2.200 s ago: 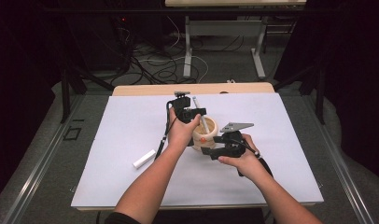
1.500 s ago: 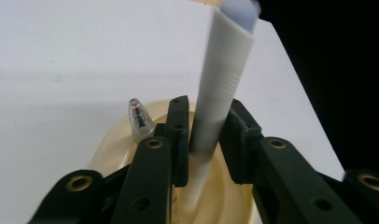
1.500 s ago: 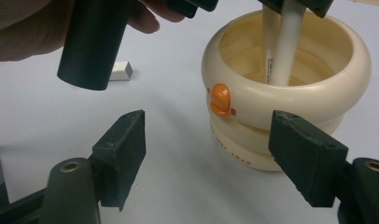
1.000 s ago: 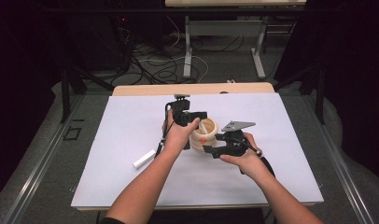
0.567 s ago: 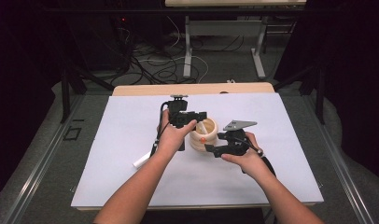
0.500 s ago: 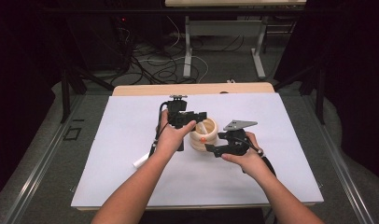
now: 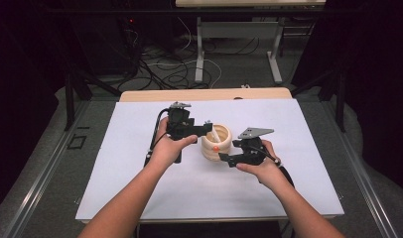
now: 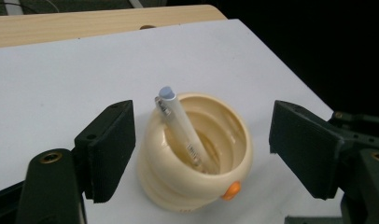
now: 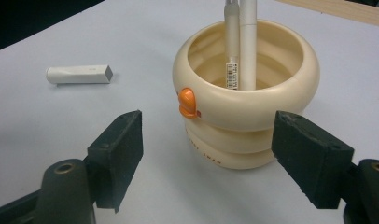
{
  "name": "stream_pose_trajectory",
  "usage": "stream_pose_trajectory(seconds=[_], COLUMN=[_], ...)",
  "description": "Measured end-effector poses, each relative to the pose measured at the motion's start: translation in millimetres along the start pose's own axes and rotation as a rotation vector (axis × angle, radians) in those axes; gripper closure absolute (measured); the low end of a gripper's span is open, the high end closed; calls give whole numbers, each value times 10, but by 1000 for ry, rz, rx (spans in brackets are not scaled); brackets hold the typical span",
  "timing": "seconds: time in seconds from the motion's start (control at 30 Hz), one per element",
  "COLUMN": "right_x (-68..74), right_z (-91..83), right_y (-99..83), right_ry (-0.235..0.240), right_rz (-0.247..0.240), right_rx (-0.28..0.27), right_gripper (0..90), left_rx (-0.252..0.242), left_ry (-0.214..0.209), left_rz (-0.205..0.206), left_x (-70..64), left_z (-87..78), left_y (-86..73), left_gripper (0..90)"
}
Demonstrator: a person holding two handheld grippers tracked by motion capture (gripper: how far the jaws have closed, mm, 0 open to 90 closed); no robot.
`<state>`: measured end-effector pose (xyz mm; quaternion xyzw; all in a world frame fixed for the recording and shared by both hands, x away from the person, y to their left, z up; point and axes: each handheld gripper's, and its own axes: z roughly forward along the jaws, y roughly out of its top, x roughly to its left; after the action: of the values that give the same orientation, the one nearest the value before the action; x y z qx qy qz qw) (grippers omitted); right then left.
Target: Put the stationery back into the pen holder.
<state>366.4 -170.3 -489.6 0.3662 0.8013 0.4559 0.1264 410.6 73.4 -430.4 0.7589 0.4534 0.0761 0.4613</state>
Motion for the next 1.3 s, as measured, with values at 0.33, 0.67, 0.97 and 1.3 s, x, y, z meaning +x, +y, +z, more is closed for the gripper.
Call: stream_pose_trajectory(seconds=[0.33,0.67,0.97,1.3], right_x=[1,-1,-1,9], right_z=[-1,2,3,-1], right_y=[6,5,5,7], right_ry=[-2,-3,-3,-7], right_rz=[-3,2,0,-3], right_rx=[2,5,6,5], right_gripper=[250,250,250,250], left_rx=[30,43,54,114], left_ry=[31,65,110,165], left_rz=[39,64,77,102], left_x=[199,383,541,701], left_z=[-149,-257,-379,-491], left_y=[-128,-254,-359,-509], left_gripper=[214,215,233,266])
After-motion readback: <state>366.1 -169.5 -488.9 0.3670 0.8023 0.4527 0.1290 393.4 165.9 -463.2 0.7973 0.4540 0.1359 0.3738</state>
